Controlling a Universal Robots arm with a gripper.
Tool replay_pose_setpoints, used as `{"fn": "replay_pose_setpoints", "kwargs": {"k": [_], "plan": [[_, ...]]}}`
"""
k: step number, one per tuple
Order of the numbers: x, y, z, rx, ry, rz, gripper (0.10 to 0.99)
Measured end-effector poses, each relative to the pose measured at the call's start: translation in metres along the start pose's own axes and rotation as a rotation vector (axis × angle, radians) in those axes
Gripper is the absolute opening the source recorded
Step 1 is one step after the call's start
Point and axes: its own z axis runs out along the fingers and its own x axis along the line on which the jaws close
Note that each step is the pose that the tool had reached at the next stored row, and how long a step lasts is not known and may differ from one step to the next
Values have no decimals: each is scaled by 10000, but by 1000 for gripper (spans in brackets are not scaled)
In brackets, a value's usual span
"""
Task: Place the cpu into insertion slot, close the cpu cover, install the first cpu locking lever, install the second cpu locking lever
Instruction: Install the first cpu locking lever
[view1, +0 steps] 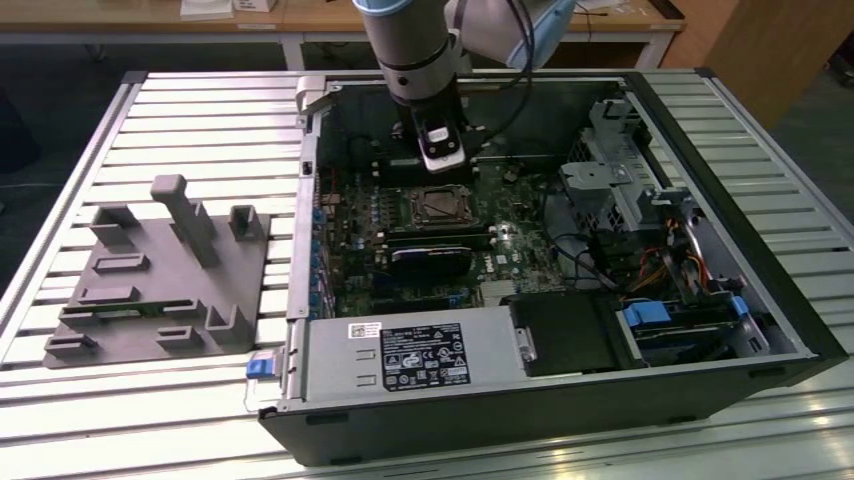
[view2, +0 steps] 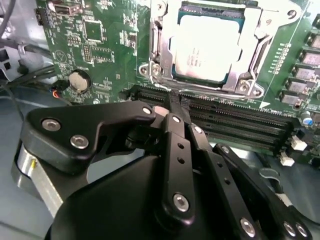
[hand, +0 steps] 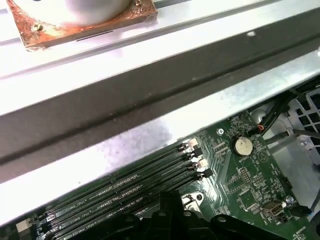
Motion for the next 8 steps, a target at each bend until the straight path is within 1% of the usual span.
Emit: {"fn": "replay_pose_setpoints", "kwargs": {"k": [4, 5, 6, 8], "plan": [[0, 0, -2, 1, 1, 0, 106], [-1, 1, -1, 11, 22, 3, 106], [-1, 1, 0, 60, 93, 14, 106], [-5, 2, 5, 223, 288, 36, 106]]}}
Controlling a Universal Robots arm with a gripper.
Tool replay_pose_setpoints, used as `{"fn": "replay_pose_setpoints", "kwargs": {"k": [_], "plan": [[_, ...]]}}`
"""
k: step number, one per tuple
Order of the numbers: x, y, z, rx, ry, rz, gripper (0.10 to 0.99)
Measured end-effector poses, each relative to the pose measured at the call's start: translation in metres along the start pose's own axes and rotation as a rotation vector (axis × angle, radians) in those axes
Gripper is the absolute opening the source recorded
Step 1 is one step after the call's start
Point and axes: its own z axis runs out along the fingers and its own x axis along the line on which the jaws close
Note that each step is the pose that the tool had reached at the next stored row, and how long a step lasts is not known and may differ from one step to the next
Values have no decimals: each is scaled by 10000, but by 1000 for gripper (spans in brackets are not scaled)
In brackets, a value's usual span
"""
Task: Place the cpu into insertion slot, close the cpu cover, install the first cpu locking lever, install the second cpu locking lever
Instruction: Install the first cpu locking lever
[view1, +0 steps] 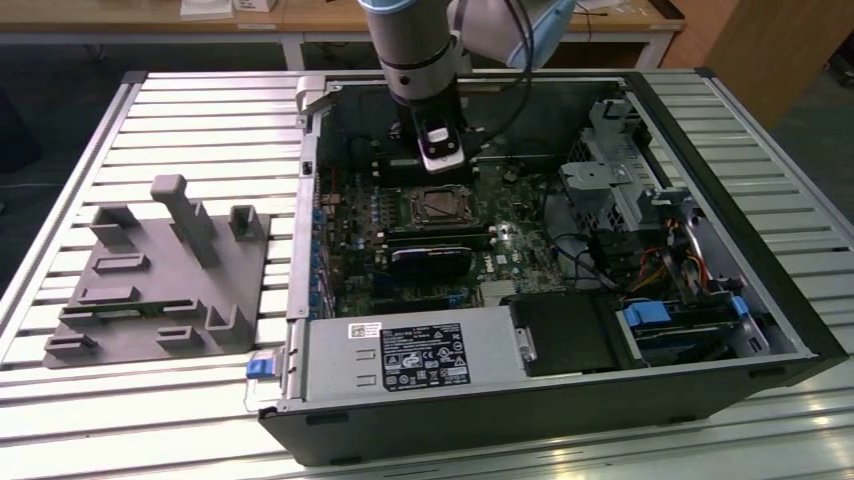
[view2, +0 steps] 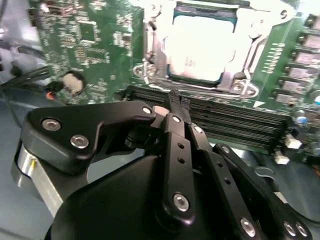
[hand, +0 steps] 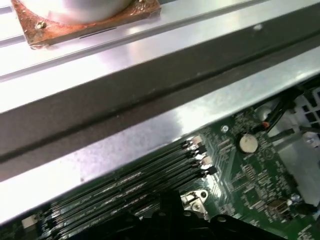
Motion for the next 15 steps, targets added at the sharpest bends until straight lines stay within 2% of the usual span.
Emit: {"fn": "replay_pose_setpoints", "kwargs": {"k": [2, 5, 11, 15], "plan": [[-9, 4, 5, 182, 163, 13, 106], [-29, 12, 11, 446, 257, -4, 106], [-68, 28, 23, 1037, 289, -82, 106], [-91, 13, 28, 1309, 289, -120, 106]]}}
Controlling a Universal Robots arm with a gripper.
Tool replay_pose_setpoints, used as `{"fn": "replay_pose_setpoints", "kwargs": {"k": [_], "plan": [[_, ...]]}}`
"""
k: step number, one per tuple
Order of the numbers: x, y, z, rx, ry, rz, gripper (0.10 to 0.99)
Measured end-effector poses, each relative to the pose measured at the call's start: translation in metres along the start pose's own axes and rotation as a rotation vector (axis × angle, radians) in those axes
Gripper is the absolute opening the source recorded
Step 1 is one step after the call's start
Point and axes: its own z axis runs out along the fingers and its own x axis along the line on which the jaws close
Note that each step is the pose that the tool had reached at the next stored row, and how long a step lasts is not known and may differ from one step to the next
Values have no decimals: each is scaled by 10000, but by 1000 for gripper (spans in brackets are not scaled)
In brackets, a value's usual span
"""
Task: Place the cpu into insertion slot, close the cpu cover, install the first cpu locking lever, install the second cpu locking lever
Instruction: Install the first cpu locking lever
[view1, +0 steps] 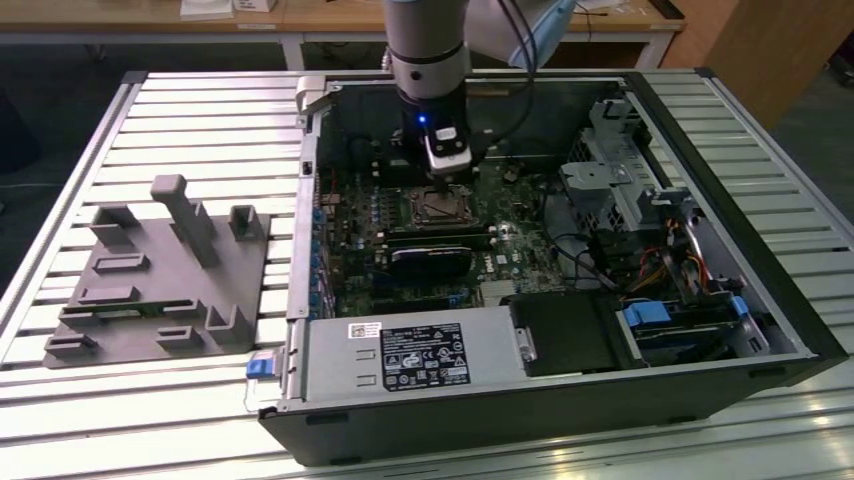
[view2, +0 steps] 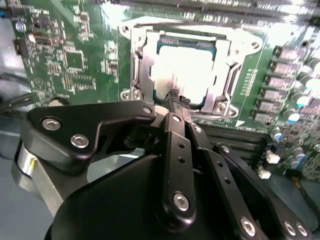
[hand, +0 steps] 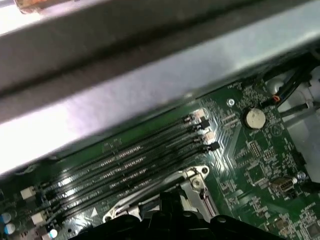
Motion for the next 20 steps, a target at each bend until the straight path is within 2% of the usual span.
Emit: {"fn": "replay_pose_setpoints", "kwargs": {"k": [5, 10, 12, 20], "plan": [[-27, -49, 7, 259, -10, -34, 106], [-47, -93, 12, 414, -28, -55, 106], [-52, -106, 12, 447, -28, -59, 106], [-57, -109, -4, 453, -29, -67, 106]]}}
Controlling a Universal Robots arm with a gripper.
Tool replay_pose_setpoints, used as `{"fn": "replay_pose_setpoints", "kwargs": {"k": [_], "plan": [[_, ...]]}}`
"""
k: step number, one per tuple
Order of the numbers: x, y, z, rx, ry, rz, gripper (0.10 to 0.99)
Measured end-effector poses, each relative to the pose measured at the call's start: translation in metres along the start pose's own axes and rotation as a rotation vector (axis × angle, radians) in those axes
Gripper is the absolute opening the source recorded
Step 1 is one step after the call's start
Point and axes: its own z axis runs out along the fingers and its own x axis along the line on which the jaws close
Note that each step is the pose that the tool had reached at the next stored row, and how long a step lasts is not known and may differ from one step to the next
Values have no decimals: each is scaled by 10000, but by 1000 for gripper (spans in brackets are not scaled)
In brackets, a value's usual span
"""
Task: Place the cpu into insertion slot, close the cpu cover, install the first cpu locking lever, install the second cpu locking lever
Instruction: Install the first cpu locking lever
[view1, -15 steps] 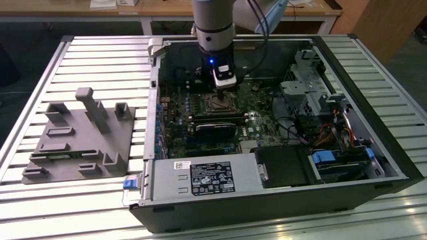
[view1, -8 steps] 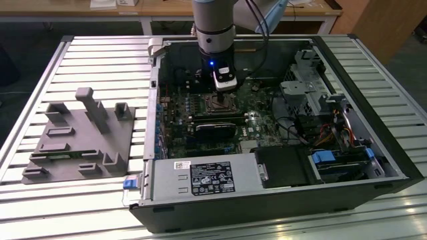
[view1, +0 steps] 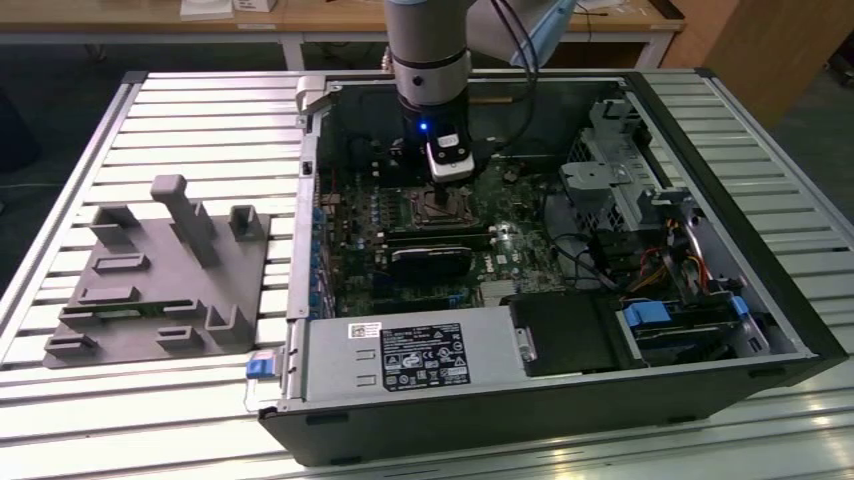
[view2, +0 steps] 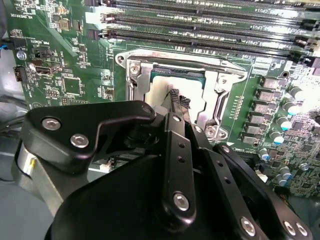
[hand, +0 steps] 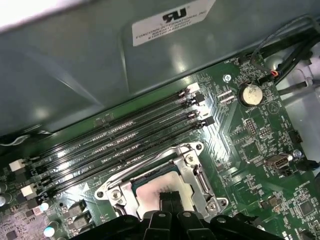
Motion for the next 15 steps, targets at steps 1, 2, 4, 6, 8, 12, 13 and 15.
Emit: {"fn": "replay_pose_setpoints", "kwargs": {"k": [1, 2, 4, 6, 8, 12, 13, 15], "plan": [[-3, 2, -20, -2, 0, -1, 106], [-6, 4, -45, -3, 0, -1, 106], [-14, 7, -105, -4, 0, -1, 106], [-21, 11, -164, -5, 1, -2, 106], [-27, 14, -209, -5, 1, -2, 106], [-33, 17, -250, -9, 1, -2, 106], [-33, 17, -250, -10, 1, -2, 106], [-33, 17, -252, -7, 1, -2, 106]]}}
